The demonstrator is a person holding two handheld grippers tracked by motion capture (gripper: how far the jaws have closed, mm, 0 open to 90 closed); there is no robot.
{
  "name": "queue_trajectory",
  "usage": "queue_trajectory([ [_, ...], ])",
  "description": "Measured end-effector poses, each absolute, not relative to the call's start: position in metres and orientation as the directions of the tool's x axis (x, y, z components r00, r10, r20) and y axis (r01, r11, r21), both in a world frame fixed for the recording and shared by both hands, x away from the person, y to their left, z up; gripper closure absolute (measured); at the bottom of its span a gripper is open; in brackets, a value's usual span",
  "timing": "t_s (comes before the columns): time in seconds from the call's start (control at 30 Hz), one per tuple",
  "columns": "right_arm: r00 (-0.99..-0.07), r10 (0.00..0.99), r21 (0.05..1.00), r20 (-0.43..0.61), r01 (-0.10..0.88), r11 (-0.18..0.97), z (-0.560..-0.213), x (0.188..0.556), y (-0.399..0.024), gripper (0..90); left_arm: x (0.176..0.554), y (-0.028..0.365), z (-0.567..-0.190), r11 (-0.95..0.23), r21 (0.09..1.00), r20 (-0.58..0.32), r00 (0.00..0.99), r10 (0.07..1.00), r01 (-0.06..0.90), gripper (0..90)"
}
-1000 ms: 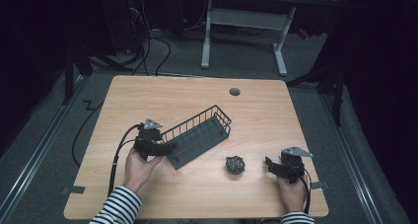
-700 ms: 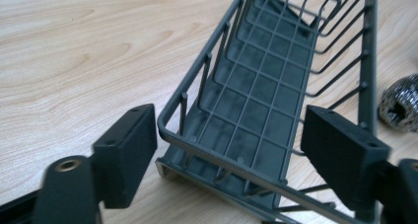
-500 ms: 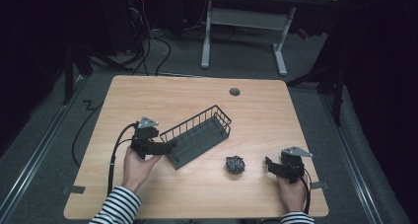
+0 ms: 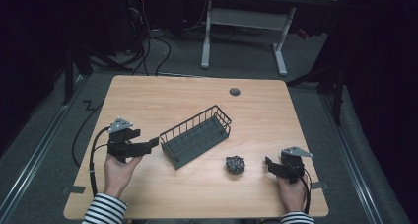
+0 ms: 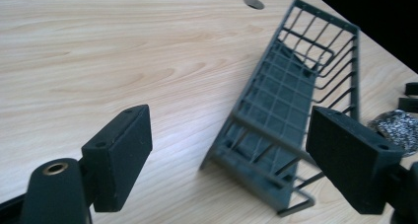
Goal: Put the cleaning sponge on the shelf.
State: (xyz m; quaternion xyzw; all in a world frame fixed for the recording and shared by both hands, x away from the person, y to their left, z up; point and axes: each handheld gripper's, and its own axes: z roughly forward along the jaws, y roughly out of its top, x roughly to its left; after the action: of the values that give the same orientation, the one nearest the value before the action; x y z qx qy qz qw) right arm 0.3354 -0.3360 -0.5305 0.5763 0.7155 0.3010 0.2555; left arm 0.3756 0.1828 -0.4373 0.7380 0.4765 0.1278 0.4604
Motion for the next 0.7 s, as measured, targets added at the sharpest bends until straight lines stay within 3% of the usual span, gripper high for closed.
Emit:
queue_trajectory([
  [0.33,-0.205,0.979,0.725,-0.019,0.671,0.155,-0.53,0.335,-0.336,31.3,0.368,0.21,-0.466,-0.087,0.776,-0.254,0.437,0.863,0.624,18.5],
  [0.7,-0.205,0.979,0.725,-0.019,0.671,0.155,-0.53,0.335,-0.336,31.2,0.366,0.219,-0.508,-0.103,0.739,-0.198,0.361,0.911,0.665,18.8],
])
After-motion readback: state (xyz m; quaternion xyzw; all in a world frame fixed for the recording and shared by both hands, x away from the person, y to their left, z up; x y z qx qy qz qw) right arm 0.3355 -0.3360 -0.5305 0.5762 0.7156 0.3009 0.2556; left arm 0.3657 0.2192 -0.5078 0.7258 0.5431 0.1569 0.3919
